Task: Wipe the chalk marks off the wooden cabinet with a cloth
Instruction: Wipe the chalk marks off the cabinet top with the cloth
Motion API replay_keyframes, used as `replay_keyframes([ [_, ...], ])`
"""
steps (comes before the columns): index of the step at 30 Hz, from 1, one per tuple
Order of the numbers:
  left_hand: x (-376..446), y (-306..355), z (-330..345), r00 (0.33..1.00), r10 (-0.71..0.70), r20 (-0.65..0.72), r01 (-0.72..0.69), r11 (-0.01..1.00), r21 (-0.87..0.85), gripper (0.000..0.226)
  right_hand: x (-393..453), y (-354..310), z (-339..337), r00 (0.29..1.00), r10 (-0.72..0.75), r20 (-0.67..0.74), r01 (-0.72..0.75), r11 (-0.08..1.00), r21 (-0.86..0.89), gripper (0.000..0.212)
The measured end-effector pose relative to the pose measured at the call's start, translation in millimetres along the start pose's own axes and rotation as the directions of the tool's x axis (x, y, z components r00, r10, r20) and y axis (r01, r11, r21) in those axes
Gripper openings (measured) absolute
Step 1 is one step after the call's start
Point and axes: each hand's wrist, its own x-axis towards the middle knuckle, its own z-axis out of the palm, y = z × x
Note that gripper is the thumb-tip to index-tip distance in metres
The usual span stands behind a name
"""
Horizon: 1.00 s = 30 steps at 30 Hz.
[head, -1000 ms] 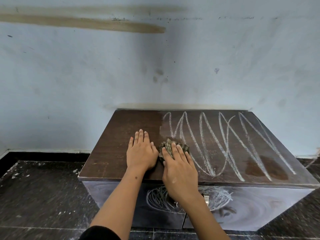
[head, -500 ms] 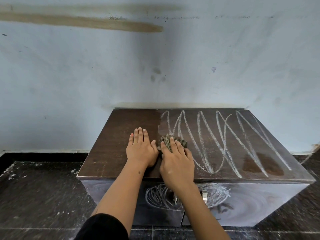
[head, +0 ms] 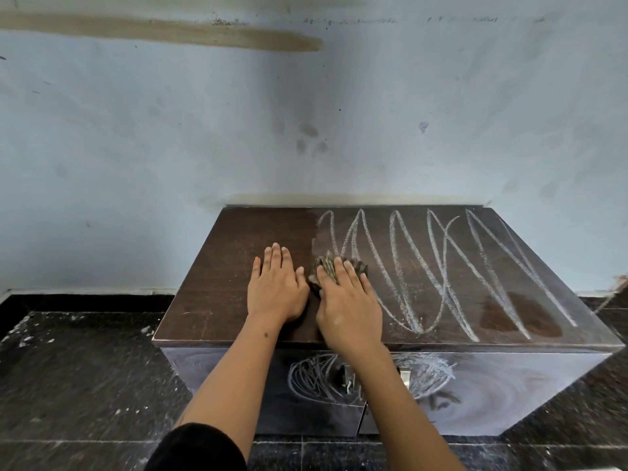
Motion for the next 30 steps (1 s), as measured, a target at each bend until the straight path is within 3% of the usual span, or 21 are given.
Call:
replay_keyframes([
  [5, -1, -1, -2, 1.000, -0.001, 0.020, 0.001, 1.000, 0.022, 0.058, 40, -2, 4, 0.998, 0.019, 0.052, -0.018, 1.000, -0.023, 0.049],
  [10, 1, 1, 0, 1.000, -0.009, 0.017, 0.008, 1.000, 0.013, 0.059, -8, 1, 5, 0.998, -0.003, -0.063, 0.001, 0.999, -0.042, 0.050],
  [16, 1, 0, -1, 0.999, -0.009, 0.035, 0.008, 1.000, 0.022, 0.058, 45, 0, 6, 0.997, 0.014, 0.070, -0.013, 1.000, -0.010, 0.050],
  [25, 1, 0, -1, 1.000, -0.008, 0.016, 0.007, 1.000, 0.006, 0.058, -23, 1, -4, 0.999, -0.043, 0.014, 0.043, 0.999, -0.025, 0.051],
  [30, 0, 0, -2, 1.000, -0.005, 0.029, 0.005, 1.000, 0.000, 0.058, 22, -2, -2, 0.998, 0.012, 0.067, -0.011, 1.000, -0.011, 0.051],
])
